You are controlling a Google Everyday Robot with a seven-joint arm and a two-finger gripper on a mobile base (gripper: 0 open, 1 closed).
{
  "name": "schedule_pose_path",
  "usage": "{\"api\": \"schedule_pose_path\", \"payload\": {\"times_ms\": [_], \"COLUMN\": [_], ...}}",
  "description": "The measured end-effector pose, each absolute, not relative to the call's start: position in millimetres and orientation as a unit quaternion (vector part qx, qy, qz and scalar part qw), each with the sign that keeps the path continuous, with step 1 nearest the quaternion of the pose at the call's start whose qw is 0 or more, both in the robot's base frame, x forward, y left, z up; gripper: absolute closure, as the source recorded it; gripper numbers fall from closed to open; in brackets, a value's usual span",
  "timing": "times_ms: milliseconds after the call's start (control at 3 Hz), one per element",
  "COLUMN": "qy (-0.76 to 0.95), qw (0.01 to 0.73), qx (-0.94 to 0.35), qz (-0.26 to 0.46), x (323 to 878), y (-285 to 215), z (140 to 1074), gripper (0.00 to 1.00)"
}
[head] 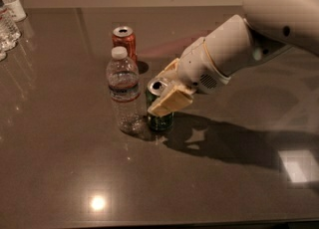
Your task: Move green can near water bottle
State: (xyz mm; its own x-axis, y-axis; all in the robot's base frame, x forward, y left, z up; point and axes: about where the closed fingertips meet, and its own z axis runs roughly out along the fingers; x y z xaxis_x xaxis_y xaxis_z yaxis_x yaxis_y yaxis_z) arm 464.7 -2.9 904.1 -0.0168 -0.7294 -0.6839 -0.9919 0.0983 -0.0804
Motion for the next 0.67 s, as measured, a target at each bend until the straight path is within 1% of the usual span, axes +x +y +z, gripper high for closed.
{"api": "schedule_pose_path", "payload": {"times_ms": [333,667], "qy": [0.677,0.677], "qw": [0.298,0.298], "qx": [-0.636,-0.636], "qz": [0.219,0.219], "x": [463.6,463.6], "y": [-1.2,-1.2], "z": [904.8,904.8], "gripper": [0.0,0.0]}}
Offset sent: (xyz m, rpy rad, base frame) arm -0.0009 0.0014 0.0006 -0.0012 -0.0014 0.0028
